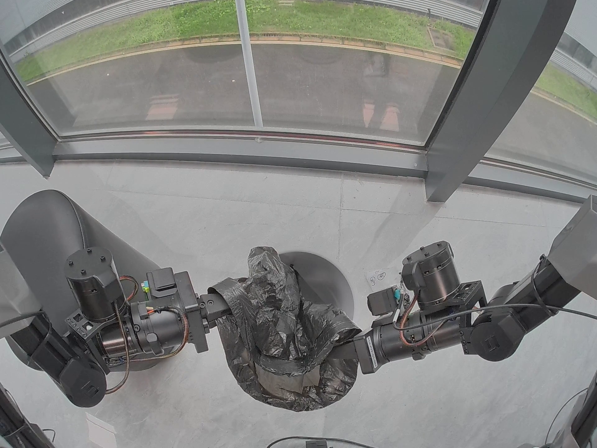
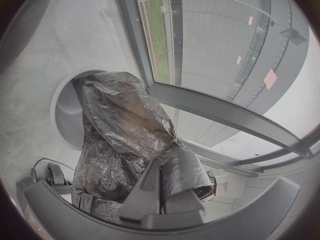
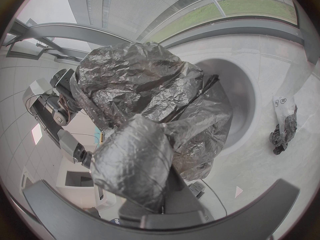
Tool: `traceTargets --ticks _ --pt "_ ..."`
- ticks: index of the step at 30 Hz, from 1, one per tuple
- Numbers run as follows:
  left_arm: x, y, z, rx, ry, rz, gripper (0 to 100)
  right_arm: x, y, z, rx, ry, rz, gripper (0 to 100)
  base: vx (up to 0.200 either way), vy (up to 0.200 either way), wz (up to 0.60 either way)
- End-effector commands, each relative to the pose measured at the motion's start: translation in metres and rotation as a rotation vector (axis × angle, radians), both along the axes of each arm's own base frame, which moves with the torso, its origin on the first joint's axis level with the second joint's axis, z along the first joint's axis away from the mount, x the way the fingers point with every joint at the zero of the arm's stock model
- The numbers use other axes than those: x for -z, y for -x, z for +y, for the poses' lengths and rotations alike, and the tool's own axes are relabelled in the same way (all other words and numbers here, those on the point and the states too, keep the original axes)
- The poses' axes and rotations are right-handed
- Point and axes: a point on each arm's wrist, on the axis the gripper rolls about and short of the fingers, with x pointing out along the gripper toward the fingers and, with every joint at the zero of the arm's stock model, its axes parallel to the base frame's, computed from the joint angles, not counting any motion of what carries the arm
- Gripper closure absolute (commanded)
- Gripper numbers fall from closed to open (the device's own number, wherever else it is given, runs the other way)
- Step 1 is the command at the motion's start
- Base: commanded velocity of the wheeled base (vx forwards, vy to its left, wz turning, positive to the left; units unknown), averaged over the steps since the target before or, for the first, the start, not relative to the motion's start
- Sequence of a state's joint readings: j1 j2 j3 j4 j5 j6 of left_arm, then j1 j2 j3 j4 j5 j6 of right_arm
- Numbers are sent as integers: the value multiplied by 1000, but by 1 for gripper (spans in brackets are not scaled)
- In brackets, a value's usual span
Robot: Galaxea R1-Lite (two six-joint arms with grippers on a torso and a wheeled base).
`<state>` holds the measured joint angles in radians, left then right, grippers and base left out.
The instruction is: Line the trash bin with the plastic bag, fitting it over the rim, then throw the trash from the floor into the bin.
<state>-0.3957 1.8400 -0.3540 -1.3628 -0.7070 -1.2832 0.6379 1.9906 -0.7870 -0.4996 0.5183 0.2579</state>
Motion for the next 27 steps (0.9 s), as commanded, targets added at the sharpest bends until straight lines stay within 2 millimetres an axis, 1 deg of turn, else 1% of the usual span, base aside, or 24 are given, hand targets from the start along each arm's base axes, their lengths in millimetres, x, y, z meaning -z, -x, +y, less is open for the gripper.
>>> traceTargets --ticks 1,7,9,12,15,20,27 --pt "24 -9 -3 -4 -13 45 100 1 -15 -4 45 -1 -18 100 0 0 0" --pt "30 -17 -5 -15 2 12 100 3 -32 -3 113 -28 -102 100 0 0 0" --pt "30 -19 -4 -29 9 2 100 3 -36 -4 132 -45 -130 100 0 0 0" --pt "28 -19 -4 -34 14 1 100 2 -38 -5 137 -51 -139 100 0 0 0" --pt "26 -21 -1 -45 19 -7 100 8 -38 -4 136 -41 -126 100 0 0 0" --pt "29 -24 -1 -48 17 -2 100 17 -40 -3 135 -27 -110 100 0 0 0" --pt "33 -27 -2 -49 13 7 100 19 -41 -7 142 -22 -108 100 0 0 0"
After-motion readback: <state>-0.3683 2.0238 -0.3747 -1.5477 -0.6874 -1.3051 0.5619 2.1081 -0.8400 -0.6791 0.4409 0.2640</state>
